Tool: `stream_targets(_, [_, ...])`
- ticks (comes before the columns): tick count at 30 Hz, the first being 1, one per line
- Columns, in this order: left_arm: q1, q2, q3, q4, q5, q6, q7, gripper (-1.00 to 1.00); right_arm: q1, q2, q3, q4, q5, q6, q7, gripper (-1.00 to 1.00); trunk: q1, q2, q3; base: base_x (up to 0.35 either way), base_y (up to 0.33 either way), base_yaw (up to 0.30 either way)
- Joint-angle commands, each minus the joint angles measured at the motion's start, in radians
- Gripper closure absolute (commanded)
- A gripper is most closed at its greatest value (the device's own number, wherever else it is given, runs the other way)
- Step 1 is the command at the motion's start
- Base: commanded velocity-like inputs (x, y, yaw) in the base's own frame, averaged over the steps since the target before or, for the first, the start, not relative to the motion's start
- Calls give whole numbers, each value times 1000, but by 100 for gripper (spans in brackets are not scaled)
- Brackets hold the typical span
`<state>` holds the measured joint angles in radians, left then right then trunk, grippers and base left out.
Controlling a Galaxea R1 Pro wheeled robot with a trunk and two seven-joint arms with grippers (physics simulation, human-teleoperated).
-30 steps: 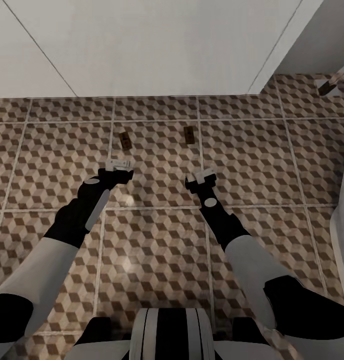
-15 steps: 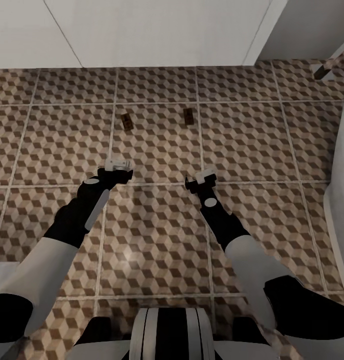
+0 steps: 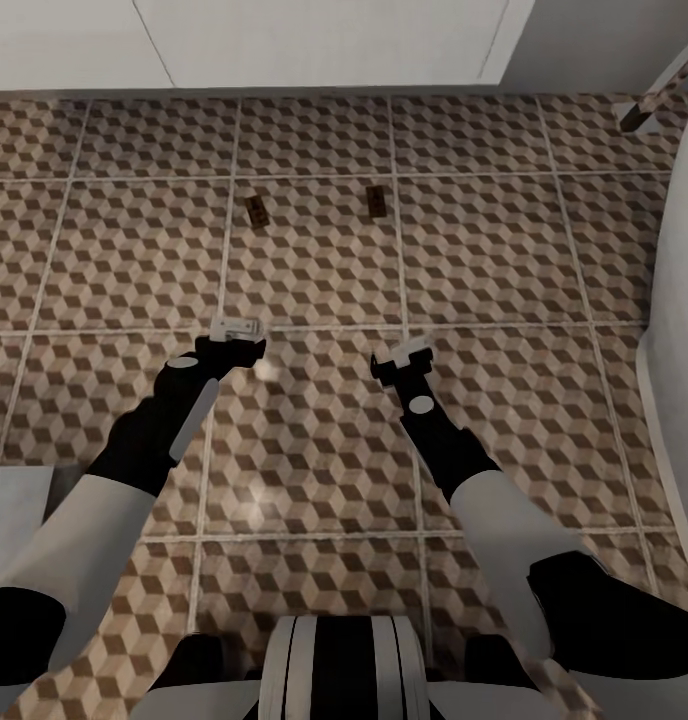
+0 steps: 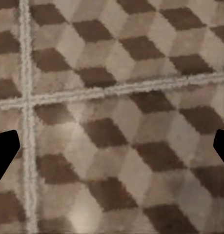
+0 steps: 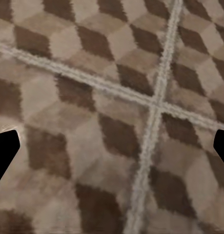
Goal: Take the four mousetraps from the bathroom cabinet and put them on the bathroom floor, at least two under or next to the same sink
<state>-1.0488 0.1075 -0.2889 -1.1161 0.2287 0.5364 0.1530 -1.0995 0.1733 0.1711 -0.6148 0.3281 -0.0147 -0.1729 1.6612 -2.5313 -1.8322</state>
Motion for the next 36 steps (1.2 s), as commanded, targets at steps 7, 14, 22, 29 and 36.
stream_targets(7, [1, 2, -6, -10, 12, 6, 7, -100, 0, -2, 1, 1, 6, 1, -7, -100, 0, 0, 0, -66, 0, 0])
stream_targets(14, [5, 1, -8, -20, 13, 11, 8, -100, 0, 0, 2, 0, 7, 1, -13, -100, 0, 0, 0, -12, 0, 0])
stream_targets(22, [7, 2, -7, -38, 13, 15, 11, -100, 0, 1, 1, -3, 9, 4, -18, -100, 0, 0, 0, -1, 0, 0])
stream_targets(29, [8, 3, -7, -46, 12, 18, 11, -100, 1, 0, 1, -3, 9, 4, -19, -100, 0, 0, 0, 0, 0, 0])
stream_targets(36, [8, 3, -7, -46, 12, 19, 11, -100, 1, 0, 1, -8, 9, 4, -20, -100, -2, 1, 15, 0, 0, 0])
